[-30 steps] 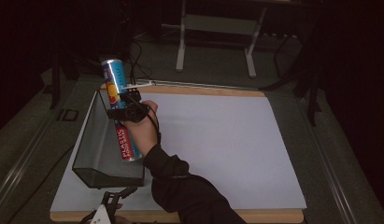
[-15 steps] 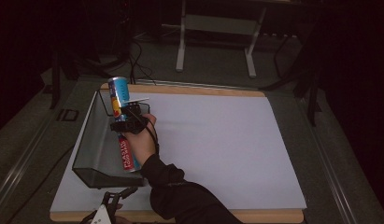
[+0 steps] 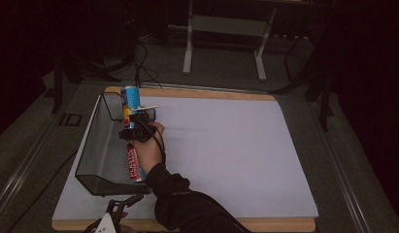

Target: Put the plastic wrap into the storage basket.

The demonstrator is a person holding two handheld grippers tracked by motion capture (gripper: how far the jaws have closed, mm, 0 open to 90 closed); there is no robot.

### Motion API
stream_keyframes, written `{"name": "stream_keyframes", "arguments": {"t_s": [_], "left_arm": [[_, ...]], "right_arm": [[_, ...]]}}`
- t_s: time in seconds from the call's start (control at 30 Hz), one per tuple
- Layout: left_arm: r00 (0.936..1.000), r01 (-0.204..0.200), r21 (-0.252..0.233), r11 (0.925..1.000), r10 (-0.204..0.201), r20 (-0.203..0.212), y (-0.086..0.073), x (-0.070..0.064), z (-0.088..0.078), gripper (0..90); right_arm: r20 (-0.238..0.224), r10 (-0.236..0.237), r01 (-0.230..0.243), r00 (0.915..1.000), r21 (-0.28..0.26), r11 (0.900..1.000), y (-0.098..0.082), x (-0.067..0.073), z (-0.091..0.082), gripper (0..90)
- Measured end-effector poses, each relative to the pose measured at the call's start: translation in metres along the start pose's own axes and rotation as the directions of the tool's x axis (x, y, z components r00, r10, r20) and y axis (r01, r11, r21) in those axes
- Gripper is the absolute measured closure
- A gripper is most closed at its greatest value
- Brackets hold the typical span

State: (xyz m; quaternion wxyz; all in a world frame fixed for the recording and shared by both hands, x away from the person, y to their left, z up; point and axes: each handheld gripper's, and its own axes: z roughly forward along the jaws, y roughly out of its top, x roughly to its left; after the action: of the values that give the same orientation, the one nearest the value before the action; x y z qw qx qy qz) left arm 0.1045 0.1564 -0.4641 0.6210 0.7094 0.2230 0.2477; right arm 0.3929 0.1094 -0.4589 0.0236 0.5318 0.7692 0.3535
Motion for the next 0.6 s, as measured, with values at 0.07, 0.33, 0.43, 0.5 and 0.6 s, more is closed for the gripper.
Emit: {"name": "stream_keyframes", "arguments": {"t_s": [0.07,0.33,0.43,0.5,0.6], "left_arm": [[1.0000,0.000,0.001,1.0000,0.000,0.001,0.000,0.000,0.000,2.9],[1.0000,0.003,0.006,1.0000,-0.003,0.007,-0.001,0.000,0.001,2.9],[1.0000,0.002,0.007,1.0000,-0.002,0.006,-0.001,0.000,0.001,2.9],[1.0000,0.003,0.007,1.0000,-0.004,0.008,-0.001,0.000,0.001,2.9],[1.0000,0.004,0.009,1.0000,-0.004,0.009,-0.001,0.000,0.001,2.9]], "right_arm": [[-0.002,0.014,-0.014,0.9999,0.009,1.000,0.001,-0.003,0.002,31.2],[0.004,0.019,-0.019,0.9998,0.043,0.999,0.003,-0.004,0.011,30.9],[0.008,0.029,-0.029,0.9996,0.051,0.998,0.003,-0.007,0.013,30.7],[0.007,0.032,-0.032,0.9995,0.055,0.998,0.003,-0.009,0.014,30.4],[0.012,0.019,-0.019,0.9998,0.057,0.998,0.003,-0.008,0.015,30.1]]}}
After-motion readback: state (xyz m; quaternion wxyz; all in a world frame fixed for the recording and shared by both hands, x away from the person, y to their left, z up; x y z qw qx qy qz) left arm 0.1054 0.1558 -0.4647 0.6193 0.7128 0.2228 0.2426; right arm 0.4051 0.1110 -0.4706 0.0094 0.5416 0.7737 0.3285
